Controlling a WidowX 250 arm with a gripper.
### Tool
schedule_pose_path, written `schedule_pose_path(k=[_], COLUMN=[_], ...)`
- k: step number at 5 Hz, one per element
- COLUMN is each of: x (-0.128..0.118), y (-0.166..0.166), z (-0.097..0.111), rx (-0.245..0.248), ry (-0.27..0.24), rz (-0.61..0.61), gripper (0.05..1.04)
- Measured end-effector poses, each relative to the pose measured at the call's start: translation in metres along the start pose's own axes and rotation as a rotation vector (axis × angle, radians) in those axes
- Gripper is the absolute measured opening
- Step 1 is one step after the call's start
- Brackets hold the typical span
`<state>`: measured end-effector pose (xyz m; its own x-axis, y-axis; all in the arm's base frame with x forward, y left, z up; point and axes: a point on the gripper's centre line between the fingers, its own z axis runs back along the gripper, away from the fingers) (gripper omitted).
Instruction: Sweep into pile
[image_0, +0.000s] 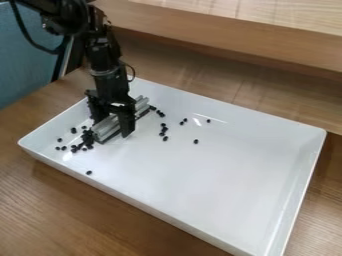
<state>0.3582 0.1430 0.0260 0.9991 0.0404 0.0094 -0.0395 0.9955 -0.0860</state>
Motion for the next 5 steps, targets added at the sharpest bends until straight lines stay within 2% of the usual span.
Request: schedule_pose_path(k=[2,3,5], x=[0.000,0.003,-0.001], y=[-0.006,-0.006,-0.011], z=[0.014,0.042,0.085], rx=[-0.042,-0.020,0.008], ry=[-0.004,-0.060,-0.111], rz=[0.007,-0.006,-0.012], gripper=[1.001,1.001,1.001])
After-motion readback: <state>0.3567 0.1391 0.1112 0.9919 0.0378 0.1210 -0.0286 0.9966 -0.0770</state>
